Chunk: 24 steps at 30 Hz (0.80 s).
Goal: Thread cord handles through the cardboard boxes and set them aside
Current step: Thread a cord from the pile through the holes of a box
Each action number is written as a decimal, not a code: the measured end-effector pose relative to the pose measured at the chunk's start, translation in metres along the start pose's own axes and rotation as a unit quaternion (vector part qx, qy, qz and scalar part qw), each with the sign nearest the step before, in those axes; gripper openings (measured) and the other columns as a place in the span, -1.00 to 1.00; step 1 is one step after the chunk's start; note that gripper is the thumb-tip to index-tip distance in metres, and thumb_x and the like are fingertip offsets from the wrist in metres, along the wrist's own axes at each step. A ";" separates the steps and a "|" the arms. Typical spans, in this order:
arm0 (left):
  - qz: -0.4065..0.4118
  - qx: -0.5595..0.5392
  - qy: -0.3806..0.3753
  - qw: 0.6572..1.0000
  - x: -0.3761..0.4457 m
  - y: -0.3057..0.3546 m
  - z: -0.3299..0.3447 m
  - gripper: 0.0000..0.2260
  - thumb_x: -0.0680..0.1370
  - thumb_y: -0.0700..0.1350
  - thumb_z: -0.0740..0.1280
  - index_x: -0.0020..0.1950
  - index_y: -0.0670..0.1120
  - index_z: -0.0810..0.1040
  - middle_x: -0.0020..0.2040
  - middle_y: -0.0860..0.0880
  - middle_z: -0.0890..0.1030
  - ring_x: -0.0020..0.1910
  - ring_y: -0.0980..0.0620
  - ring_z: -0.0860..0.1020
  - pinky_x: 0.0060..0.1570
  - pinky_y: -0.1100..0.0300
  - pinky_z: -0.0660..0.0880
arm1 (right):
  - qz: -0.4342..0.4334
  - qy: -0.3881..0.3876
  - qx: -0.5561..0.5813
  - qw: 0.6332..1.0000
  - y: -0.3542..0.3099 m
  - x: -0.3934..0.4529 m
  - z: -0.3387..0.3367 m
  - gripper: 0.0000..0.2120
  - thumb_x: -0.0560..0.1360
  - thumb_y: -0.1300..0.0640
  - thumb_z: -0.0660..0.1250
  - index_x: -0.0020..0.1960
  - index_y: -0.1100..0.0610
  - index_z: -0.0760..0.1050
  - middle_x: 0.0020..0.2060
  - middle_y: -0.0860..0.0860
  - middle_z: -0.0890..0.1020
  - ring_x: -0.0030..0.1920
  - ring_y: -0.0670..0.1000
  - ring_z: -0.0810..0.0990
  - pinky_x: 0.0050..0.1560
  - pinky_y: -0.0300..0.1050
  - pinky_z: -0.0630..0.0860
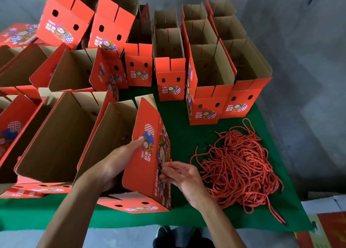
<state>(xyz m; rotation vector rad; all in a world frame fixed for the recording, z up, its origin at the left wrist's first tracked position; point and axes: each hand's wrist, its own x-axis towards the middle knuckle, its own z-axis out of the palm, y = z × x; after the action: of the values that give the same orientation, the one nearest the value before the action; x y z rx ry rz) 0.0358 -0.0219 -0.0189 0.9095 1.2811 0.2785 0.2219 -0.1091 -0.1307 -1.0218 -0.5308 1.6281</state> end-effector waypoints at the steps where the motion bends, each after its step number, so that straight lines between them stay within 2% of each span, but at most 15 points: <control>1: 0.000 -0.001 -0.001 1.000 0.000 0.000 0.000 -0.49 0.52 0.34 0.27 0.31 0.03 0.54 0.10 -0.11 0.73 0.07 -0.14 0.72 0.15 -0.16 0.59 | 0.001 0.001 0.003 1.000 0.000 -0.001 0.001 -0.66 0.34 0.13 0.64 0.03 0.30 0.70 -0.11 0.23 0.72 -0.17 0.09 0.72 -0.03 -0.11 0.66; 10: 0.004 0.007 -0.004 1.000 -0.002 -0.001 0.003 -0.49 0.52 0.34 0.26 0.30 0.04 0.54 0.08 -0.09 0.74 0.06 -0.13 0.72 0.12 -0.14 0.60 | 0.030 -0.012 0.063 0.997 0.005 -0.001 0.005 -0.78 0.50 0.19 0.50 0.04 0.35 0.65 -0.12 0.22 0.69 -0.17 0.09 0.68 -0.05 -0.10 0.66; 14: 0.001 0.005 -0.013 1.000 -0.003 -0.001 0.004 -0.49 0.51 0.35 0.26 0.30 0.05 0.53 0.08 -0.08 0.74 0.05 -0.12 0.72 0.03 -0.09 0.61 | 0.054 -0.001 0.073 0.996 0.006 0.000 0.004 -0.80 0.51 0.19 0.48 0.01 0.34 0.65 -0.13 0.22 0.68 -0.16 0.09 0.68 -0.06 -0.11 0.67; 18: 0.004 0.001 -0.032 0.999 -0.002 -0.002 0.005 -0.46 0.48 0.39 0.27 0.31 0.08 0.50 0.11 -0.07 0.73 0.09 -0.12 0.71 0.06 -0.11 0.62 | 0.074 0.011 0.087 0.993 0.009 0.002 0.001 -0.82 0.48 0.20 0.51 -0.03 0.33 0.66 -0.14 0.22 0.69 -0.18 0.09 0.69 -0.11 -0.12 0.68; 22: 0.011 0.021 -0.078 0.997 -0.003 0.000 0.013 -0.42 0.45 0.48 0.21 0.27 0.13 0.53 0.12 -0.03 0.73 0.10 -0.07 0.71 -0.11 0.07 0.68 | 0.045 0.039 0.006 0.998 0.009 0.006 -0.001 -0.78 0.49 0.15 0.51 -0.03 0.32 0.64 -0.20 0.19 0.69 -0.25 0.06 0.67 -0.14 -0.12 0.65; 24: -0.002 0.053 -0.075 0.996 0.000 0.003 0.019 -0.31 0.49 0.52 0.09 0.25 0.01 0.58 0.10 -0.10 0.73 0.10 -0.08 0.71 -0.11 0.12 0.68 | 0.027 0.081 -0.052 0.995 0.011 0.009 -0.002 -0.79 0.53 0.17 0.48 -0.02 0.34 0.62 -0.21 0.19 0.70 -0.29 0.06 0.66 -0.16 -0.09 0.66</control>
<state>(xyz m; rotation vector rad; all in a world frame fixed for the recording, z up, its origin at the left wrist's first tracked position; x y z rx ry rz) 0.0543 -0.0283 -0.0168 0.9986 1.1672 0.1372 0.2171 -0.1039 -0.1435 -1.2432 -0.4850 1.5610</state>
